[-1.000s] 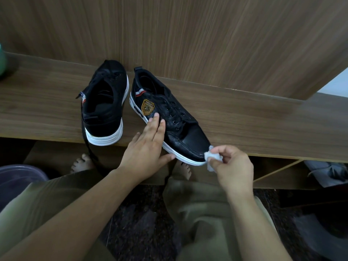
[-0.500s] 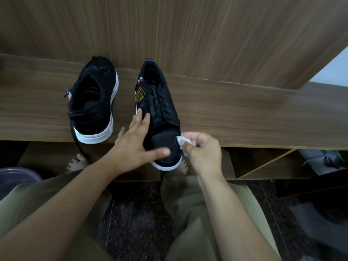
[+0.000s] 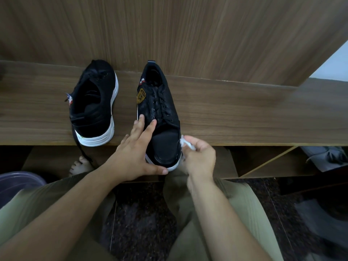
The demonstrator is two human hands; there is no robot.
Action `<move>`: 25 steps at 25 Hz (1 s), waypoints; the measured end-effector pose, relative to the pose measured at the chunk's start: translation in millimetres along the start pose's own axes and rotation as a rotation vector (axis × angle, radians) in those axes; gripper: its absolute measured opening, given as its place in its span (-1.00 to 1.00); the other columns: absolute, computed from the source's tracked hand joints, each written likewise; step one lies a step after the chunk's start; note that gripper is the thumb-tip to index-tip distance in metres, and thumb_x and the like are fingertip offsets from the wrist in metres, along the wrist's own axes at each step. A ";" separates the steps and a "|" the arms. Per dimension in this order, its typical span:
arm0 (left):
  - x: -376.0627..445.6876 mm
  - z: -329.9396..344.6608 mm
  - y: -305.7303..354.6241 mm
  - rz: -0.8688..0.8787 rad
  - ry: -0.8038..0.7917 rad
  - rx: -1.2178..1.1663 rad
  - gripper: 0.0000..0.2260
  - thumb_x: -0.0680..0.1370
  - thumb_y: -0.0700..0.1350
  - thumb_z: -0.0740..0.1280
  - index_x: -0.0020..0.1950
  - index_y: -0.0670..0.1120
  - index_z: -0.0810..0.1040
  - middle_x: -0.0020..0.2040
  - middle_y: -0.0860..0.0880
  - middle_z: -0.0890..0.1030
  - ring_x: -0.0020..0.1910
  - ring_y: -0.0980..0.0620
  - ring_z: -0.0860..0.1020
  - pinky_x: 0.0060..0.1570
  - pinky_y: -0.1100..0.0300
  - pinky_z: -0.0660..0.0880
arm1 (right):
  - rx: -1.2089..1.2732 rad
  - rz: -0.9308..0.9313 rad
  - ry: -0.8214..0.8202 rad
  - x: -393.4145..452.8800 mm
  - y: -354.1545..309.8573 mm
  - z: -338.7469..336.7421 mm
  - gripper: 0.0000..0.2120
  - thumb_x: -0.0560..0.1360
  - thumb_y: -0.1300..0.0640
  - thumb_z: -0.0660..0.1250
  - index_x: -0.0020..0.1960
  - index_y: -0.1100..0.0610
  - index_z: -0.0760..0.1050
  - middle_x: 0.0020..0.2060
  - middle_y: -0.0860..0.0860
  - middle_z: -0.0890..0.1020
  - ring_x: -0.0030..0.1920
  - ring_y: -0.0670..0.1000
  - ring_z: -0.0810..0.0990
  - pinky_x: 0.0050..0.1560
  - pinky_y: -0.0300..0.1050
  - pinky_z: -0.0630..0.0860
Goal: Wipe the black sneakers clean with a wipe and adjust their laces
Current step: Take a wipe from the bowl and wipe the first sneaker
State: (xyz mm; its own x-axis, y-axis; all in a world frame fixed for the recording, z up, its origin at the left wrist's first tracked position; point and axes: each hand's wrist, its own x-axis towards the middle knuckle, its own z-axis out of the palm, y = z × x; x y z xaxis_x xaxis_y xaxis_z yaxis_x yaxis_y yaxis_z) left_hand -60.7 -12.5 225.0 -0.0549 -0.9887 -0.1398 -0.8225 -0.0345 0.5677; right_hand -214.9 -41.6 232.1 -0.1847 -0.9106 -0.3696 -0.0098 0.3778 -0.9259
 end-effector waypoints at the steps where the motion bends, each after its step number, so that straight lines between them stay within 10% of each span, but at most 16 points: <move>1: -1.1 -0.1 0.6 -0.005 -0.001 0.007 0.17 0.18 0.34 0.44 0.50 0.10 -0.29 0.50 -0.02 -0.39 0.49 0.03 -0.31 0.46 -0.04 -0.14 | 0.031 0.030 -0.014 8.7 -6.1 3.1 -0.82 0.48 0.30 0.37 -0.10 0.04 0.62 -0.15 0.07 0.71 -0.10 0.06 0.69 -0.01 0.07 0.63; 8: -7.2 12.7 20.4 -0.159 0.198 0.070 0.15 0.19 0.42 0.34 0.47 0.11 -0.38 0.50 -0.12 -0.37 0.50 -0.13 -0.27 0.45 -0.06 -0.09 | -0.296 -0.083 -0.337 -17.4 -15.3 -14.2 -0.82 0.44 0.27 0.42 -0.07 0.00 0.63 -0.19 -0.01 0.69 -0.20 -0.08 0.67 -0.11 -0.17 0.62; 18: -3.6 -22.9 -8.0 0.038 0.027 -0.316 0.13 0.21 -0.12 0.60 0.43 0.40 -0.15 0.51 0.17 -0.30 0.42 0.30 -0.15 0.29 0.27 0.12 | -0.119 -0.216 -0.047 9.8 -14.4 -6.5 -0.81 0.46 0.23 0.41 -0.08 -0.07 0.61 -0.12 -0.09 0.67 -0.06 -0.09 0.65 0.07 -0.04 0.60; 25: -5.5 2.3 22.2 -0.070 0.268 0.409 0.07 0.23 0.32 0.44 0.49 0.19 -0.21 0.53 -0.02 -0.06 0.48 -0.11 0.01 0.38 -0.07 0.17 | -0.334 -0.431 -0.009 7.2 -4.2 16.5 -0.81 0.49 0.18 0.38 0.05 -0.04 0.60 0.05 -0.14 0.59 -0.04 -0.29 0.50 -0.01 -0.55 0.38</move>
State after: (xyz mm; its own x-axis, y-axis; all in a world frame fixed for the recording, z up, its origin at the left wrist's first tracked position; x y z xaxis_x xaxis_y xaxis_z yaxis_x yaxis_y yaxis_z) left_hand -79.9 -7.5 236.5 0.1118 -0.9907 0.0780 -0.9768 -0.0951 0.1918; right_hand -200.0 -52.6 232.0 -0.0864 -0.9956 0.0359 -0.3948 0.0011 -0.9188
